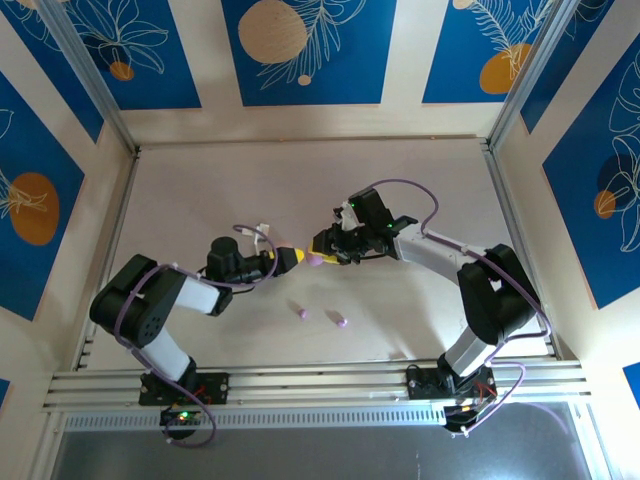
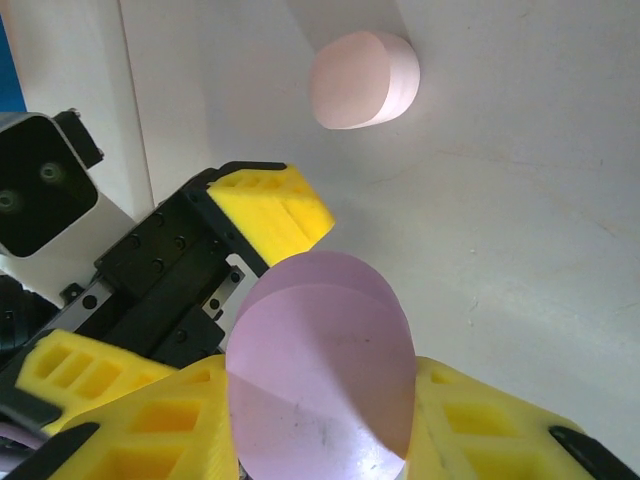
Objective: Insert the wireless bluetooth earbuds into the charging case
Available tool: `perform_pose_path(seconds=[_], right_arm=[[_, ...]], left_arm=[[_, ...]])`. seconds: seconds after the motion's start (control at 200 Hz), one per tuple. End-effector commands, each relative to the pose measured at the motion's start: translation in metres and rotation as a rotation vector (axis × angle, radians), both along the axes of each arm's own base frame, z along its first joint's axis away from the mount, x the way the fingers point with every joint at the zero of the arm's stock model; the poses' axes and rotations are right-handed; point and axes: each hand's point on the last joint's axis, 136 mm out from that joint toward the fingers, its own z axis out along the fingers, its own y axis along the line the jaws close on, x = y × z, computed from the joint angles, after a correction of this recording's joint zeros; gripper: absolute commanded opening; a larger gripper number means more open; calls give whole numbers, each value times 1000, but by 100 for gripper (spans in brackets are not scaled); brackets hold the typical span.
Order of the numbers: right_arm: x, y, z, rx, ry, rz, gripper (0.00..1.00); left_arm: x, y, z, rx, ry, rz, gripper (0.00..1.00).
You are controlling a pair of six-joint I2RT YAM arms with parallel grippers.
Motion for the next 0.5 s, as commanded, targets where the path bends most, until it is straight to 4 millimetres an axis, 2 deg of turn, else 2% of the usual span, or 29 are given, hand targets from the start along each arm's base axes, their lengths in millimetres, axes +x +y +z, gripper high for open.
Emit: perform_pose_path(seconds=[0.0, 0.495], right_arm=[[-1, 2, 0, 24, 18, 7, 32], [5, 9, 7, 91, 30, 1, 32]], left_arm=[[-1, -3, 13, -56, -44, -29, 84], [-1, -7, 8, -77, -18, -48, 85]])
